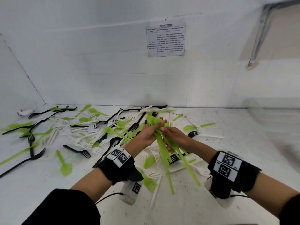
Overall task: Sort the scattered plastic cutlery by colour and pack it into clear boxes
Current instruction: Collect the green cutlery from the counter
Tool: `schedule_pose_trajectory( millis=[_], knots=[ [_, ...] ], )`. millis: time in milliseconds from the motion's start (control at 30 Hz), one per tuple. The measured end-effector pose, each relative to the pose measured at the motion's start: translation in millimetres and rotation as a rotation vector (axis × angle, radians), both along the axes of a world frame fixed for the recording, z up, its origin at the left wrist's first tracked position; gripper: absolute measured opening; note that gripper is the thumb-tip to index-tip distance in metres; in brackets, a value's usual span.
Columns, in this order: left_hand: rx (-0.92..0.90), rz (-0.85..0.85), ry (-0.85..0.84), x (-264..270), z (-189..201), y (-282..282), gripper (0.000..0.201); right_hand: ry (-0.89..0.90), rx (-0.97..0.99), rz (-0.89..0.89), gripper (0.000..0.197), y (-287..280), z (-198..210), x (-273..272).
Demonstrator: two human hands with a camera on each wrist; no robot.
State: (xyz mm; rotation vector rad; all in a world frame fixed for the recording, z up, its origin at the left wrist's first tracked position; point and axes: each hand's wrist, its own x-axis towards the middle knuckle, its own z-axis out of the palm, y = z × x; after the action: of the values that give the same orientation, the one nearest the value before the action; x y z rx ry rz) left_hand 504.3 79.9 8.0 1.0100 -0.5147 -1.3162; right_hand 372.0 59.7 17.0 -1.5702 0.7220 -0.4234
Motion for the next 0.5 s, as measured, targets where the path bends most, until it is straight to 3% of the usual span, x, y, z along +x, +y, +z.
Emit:
schedule_pose_trajectory(
  millis=[133, 267, 367, 500],
  knots=[
    [0.03, 0.096, 0.075, 5.0, 0.4, -6.5, 0.012, 0.017, 0.116, 0.014, 0.032, -1.4, 1.2, -3.7],
    [0.004, 0.219, 0.107, 21.7, 4.6, -9.5, 0.021, 0.137, 0.24, -0.04, 0.037, -10.6, -1.1, -18.2],
    [-0.035, 0.333, 0.139, 41.7, 7.3, -8.8, 0.017, 0.216, 0.252, -0.096, 0.038, -20.3, -5.0, -31.6],
    [0.003, 0.329, 0.115, 53.8, 2.9, -5.9, 0.013, 0.04, 0.417, -0.256, 0.02, -36.4, -0.9, -43.4]
  ],
)
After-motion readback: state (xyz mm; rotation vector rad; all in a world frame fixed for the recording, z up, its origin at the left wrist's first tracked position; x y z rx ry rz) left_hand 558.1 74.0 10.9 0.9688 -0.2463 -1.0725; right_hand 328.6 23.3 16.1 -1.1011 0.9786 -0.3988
